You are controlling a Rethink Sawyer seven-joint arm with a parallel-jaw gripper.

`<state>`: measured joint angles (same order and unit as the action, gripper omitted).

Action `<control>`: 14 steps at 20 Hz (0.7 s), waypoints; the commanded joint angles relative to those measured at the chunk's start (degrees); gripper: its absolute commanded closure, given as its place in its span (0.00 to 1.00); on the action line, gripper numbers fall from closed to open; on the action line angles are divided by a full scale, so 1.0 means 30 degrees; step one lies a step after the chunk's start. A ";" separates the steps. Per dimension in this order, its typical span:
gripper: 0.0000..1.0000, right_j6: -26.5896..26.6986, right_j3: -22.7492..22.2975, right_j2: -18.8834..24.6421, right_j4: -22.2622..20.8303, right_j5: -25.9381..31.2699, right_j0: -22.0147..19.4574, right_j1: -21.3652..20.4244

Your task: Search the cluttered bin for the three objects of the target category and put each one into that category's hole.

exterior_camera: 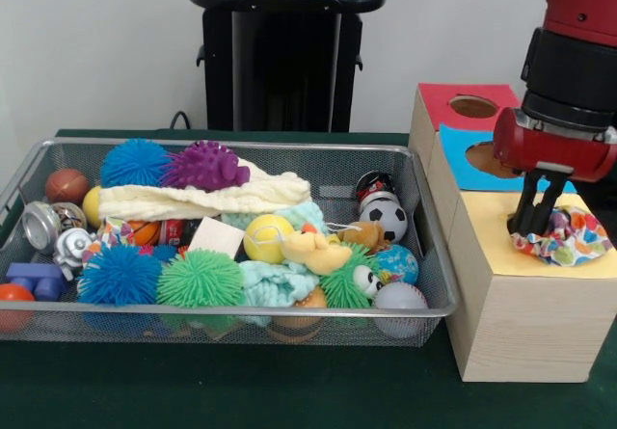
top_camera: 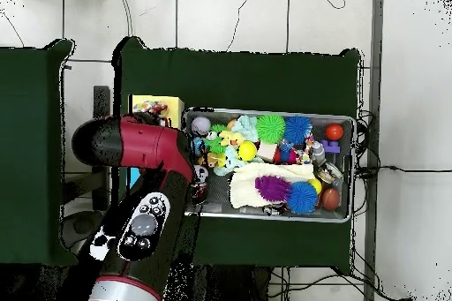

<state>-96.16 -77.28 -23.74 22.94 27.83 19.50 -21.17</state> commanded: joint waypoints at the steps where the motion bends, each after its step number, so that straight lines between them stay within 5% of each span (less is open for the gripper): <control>1: 1.00 -0.4175 -0.2547 0.2529 -0.0040 -0.0977 -0.0171 0.1494; 14: 1.00 -0.4062 -0.2615 0.2368 -0.0323 -0.3207 -0.0543 0.2576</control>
<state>-96.16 -77.38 -23.57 22.97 21.90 19.55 -17.53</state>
